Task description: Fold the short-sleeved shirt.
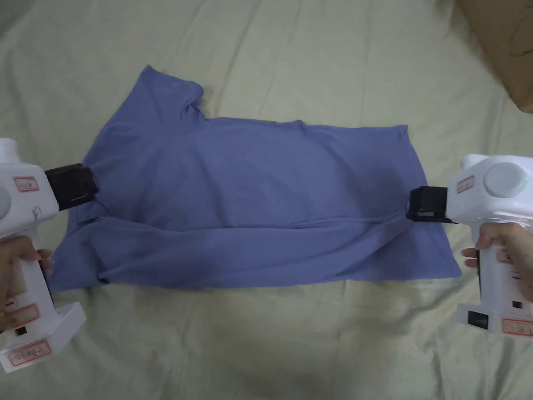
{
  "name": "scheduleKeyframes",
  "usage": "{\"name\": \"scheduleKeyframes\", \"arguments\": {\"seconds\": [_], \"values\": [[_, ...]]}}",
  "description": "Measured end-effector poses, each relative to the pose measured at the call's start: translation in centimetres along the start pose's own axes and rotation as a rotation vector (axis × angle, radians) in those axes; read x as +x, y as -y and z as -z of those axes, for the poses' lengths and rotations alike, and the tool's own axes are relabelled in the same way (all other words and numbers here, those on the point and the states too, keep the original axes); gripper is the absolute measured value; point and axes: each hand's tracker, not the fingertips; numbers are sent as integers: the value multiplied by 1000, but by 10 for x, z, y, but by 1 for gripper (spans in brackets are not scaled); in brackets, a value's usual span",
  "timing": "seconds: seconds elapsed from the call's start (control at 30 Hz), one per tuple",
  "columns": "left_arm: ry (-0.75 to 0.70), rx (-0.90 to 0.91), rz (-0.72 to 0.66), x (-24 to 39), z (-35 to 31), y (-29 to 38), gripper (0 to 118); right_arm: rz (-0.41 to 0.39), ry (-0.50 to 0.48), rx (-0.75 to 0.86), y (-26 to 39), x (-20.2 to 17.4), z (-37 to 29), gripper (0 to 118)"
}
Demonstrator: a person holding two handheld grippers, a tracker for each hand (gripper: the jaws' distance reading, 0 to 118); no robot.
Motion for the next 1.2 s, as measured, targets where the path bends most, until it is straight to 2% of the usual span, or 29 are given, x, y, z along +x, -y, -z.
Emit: {"name": "scheduleKeyframes", "arguments": {"seconds": [0.03,0.2,0.3,0.4,0.47,0.5,0.53,0.57,0.6,0.63,0.67,0.7,0.73,0.77,0.8,0.9,1.07,1.1,1.13,1.17,1.2], "values": [[3,69,22,1,-12,1,116,-7,1,22,3,3,-11,112],[-2,181,115,1,-67,15,116,-58,-45,237,38,9,-77,112],[7,283,184,2,-103,37,116,-101,-61,442,76,5,-120,113],[-5,419,227,8,-129,61,115,-95,-67,605,113,-2,-146,115],[-14,492,255,14,-144,76,110,-87,-57,672,135,-6,-158,115],[-13,514,265,14,-145,81,96,-77,-51,694,144,-8,-163,113],[-7,534,277,16,-150,87,79,-66,-60,722,151,-10,-167,108],[2,535,274,18,-156,92,62,-54,-83,745,160,-11,-172,97],[13,538,272,19,-160,96,41,-34,-107,763,168,-11,-176,67],[18,536,269,19,-161,98,25,-12,-122,773,173,-12,-180,40],[27,535,264,20,-164,101,16,5,-125,773,176,-13,-182,24],[42,539,260,20,-166,104,12,16,-113,777,179,-15,-184,17],[47,546,258,21,-168,107,12,25,-100,788,183,-17,-185,17],[51,550,261,23,-170,109,2,23,-99,798,186,-18,-188,6],[51,552,265,24,-171,111,0,20,-103,799,184,-15,-186,2],[82,513,271,22,-170,109,0,24,-123,791,184,-15,-191,0],[71,408,206,7,-161,86,0,7,-121,799,181,-16,-196,0],[68,360,207,2,-156,77,7,1,-122,796,180,-16,-196,0],[78,297,213,-4,-149,68,29,-1,-125,794,180,-15,-195,0],[94,236,202,-9,-141,59,66,-1,-129,789,178,-15,-195,0],[84,179,183,-13,-131,52,111,2,-128,784,179,-17,-195,0]]}}
